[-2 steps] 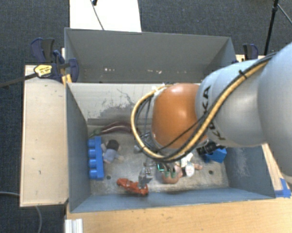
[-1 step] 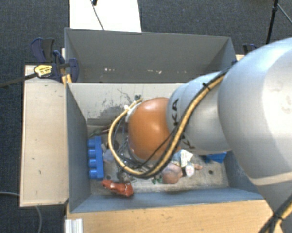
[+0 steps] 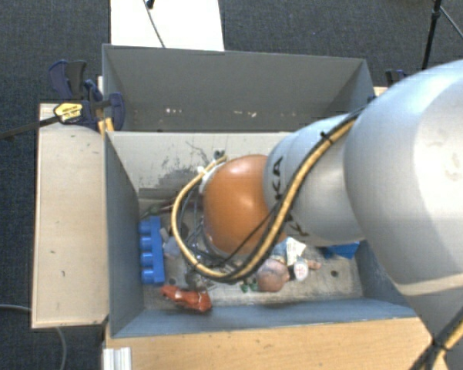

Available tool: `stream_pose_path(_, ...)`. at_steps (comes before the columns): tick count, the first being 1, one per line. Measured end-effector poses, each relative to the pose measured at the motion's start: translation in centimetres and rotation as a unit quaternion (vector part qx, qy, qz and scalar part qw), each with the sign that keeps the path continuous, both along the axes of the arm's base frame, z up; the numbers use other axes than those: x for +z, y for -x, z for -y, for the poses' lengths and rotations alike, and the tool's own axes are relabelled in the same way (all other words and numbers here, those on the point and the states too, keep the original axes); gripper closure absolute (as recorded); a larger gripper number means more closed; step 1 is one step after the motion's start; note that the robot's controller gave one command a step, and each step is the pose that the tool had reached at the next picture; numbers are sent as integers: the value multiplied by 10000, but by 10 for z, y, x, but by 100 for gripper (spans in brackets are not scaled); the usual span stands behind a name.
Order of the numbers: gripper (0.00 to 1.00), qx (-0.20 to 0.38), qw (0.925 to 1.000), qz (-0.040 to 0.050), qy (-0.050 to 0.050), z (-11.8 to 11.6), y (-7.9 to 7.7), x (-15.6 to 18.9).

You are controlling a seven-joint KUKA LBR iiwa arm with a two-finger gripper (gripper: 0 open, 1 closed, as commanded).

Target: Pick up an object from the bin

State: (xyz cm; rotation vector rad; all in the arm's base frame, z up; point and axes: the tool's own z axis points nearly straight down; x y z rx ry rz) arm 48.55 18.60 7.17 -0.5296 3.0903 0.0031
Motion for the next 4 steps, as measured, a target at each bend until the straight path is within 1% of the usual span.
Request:
stream_pose_path(2, 100, -35, 10000, -3, 0, 0, 0, 0)
stream_pose_path(3, 0, -62, 9999, 138, -38, 0, -8, 4)
stream_pose_path(4, 0, -54, 9999, 136, -39, 0, -8, 4)
